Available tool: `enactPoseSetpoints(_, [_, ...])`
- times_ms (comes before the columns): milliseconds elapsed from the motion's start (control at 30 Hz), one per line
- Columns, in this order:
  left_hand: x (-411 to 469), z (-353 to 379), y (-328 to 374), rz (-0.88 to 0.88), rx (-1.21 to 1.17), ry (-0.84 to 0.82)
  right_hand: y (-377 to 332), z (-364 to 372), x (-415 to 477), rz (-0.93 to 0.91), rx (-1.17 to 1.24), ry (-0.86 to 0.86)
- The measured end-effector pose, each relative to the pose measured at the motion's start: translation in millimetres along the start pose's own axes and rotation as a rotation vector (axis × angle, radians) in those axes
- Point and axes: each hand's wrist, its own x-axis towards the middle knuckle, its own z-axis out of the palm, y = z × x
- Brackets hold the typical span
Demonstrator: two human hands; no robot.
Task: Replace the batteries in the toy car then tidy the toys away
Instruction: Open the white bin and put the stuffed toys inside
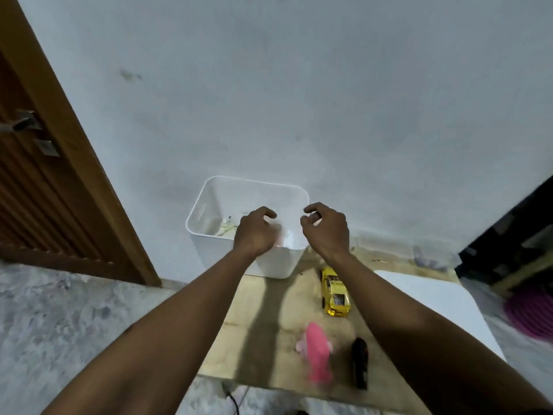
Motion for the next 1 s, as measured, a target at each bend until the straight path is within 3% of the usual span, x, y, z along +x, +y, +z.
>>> enactPoseSetpoints(133, [-45.3, 44.5, -26.9, -0.063, 0.013, -0.119, 46.1, -23.7, -50.5, 0.044, -0.037, -0.030])
enactPoseSetpoints(367, [-100.1, 130.2, -66.2, -0.249, 0.127, -0.362, 150.0, -37.3, -112.2, 0.364, -0.259, -0.351])
enactPoseSetpoints(533, [-127.4, 174.4, -71.9, -0.307, 0.242, -0.476, 205.9, -34.2, -139.3, 0.447, -0.341, -0.492])
enactPoseSetpoints(733, [-143.6, 206.3, -81.5, -0.318, 0.309, -0.446, 236.1, -20.4, -147.2, 0.437, -0.358, -0.555])
enactPoseSetpoints(1000, [-134.1, 198.4, -88.9, -0.397, 0.085, -0.342, 234.4, -17.1, -140.9, 0.396, -0.220, -0.550])
